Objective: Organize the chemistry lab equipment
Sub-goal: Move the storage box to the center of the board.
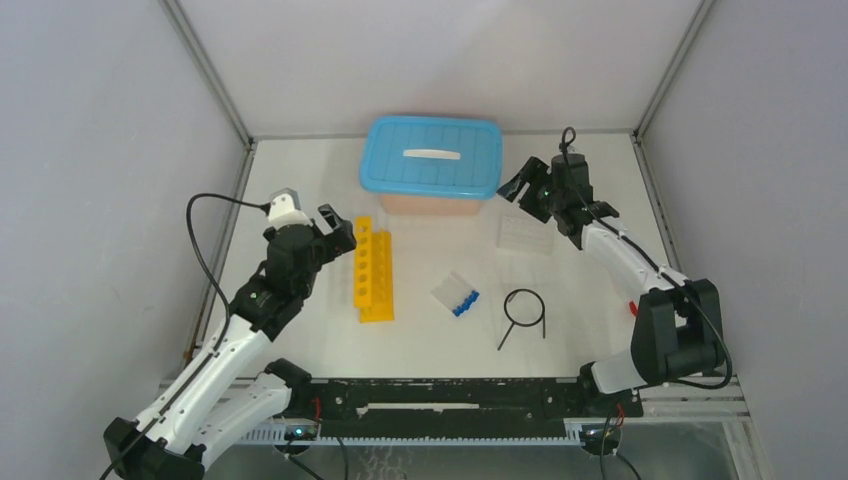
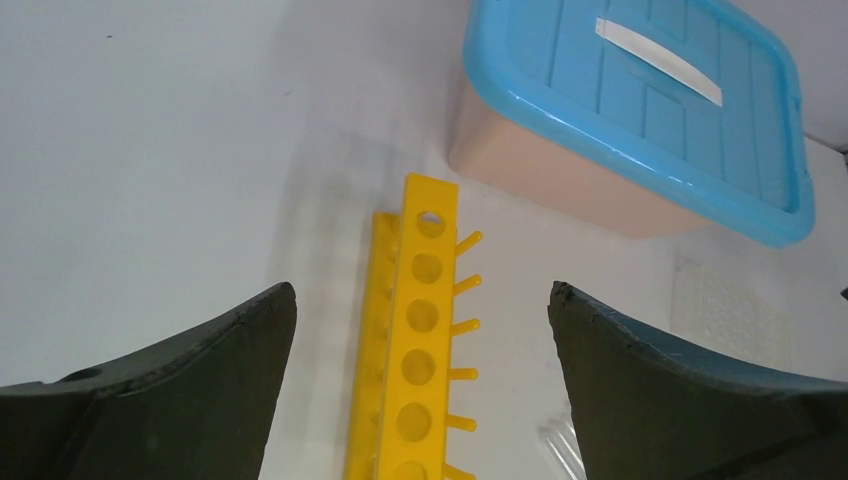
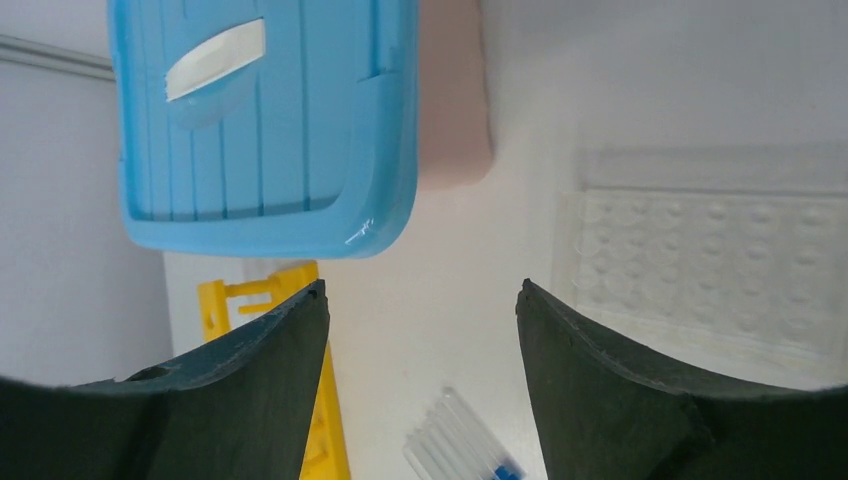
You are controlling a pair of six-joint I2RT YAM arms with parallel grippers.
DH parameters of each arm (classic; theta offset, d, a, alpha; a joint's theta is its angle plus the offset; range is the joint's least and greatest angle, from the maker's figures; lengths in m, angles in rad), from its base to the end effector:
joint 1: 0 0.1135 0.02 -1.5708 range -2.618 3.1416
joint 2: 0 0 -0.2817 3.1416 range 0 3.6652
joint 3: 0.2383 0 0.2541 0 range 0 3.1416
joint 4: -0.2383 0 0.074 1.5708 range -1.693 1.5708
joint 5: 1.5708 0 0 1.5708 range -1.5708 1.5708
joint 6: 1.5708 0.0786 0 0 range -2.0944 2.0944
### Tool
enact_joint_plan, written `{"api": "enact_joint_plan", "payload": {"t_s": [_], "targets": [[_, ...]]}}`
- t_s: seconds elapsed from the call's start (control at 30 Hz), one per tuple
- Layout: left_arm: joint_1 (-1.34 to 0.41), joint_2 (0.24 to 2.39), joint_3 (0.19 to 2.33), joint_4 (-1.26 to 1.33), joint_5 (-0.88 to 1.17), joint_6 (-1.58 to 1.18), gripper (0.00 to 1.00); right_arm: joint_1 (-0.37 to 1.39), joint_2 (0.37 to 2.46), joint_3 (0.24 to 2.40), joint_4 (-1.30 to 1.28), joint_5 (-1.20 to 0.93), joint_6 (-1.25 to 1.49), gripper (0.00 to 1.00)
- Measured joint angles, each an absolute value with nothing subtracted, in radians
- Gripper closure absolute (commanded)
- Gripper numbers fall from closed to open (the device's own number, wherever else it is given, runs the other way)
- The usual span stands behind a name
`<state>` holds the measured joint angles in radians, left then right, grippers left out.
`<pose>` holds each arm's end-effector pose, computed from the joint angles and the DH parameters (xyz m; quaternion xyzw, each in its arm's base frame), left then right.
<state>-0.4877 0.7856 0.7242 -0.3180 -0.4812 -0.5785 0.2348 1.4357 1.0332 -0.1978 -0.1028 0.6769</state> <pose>0.1977 -0.0637 0.3042 -0.1700 0.7970 -0.1071 0.5696 0.3466 0.0912 0.2651 0.1703 0.8671 0.2459 0.3982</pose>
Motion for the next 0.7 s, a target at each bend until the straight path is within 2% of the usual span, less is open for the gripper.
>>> {"api": "enact_joint_plan", "payload": {"t_s": [0.2,0.7], "targets": [[-0.488,0.786,0.724,-0.309,-0.435,-0.574,0.0,0.176,1.478,1.018,-0.101,-0.221,0.711,0.23],[-0.489,0.843,0.735,-0.369,-0.301,-0.558,0.0,0.152,1.523,1.016,-0.069,-0.255,0.706,0.29]]}}
